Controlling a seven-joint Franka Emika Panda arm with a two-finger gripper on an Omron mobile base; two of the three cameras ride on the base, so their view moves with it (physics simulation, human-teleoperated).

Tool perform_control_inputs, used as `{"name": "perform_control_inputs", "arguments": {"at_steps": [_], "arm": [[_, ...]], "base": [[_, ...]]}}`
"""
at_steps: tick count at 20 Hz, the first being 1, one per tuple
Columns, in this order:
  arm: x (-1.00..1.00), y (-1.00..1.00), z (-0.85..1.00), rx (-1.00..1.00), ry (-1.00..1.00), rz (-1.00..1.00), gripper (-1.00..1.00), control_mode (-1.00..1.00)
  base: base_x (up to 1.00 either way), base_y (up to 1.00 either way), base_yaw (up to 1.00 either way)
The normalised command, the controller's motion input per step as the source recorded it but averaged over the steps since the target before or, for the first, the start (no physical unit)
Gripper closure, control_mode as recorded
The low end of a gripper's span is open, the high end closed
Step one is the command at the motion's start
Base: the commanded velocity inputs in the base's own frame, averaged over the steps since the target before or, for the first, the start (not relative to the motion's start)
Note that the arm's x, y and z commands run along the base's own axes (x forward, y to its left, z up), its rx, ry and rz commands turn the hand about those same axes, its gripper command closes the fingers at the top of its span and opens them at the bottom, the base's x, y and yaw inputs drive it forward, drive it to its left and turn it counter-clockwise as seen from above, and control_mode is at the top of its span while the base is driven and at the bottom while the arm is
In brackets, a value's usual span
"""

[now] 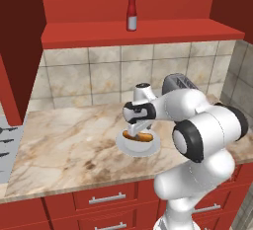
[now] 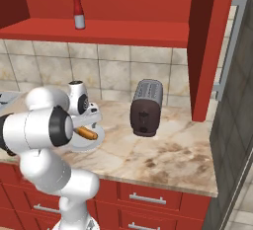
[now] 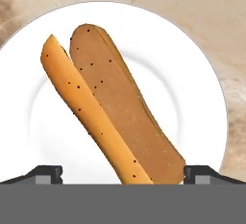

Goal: Move the hot dog bun to the plate on the dining table and place the condiment next to that plate. Then navigate to the fridge and take the sausage and place it on the plate as well.

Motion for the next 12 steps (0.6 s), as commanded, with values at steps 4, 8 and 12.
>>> {"name": "perform_control_inputs", "arguments": {"at_steps": [4, 8, 12], "arm": [[0.33, 0.0, -0.2, 0.0, 0.0, 0.0, -1.0, -1.0], [0.16, 0.0, -0.28, -0.01, 0.0, 0.0, -1.0, -1.0], [0.0, 0.0, -0.34, -0.02, 0.01, 0.0, -1.0, -1.0]], "base": [[0.0, 0.0, 0.0], [0.0, 0.0, 0.0], [0.0, 0.0, 0.0]]}}
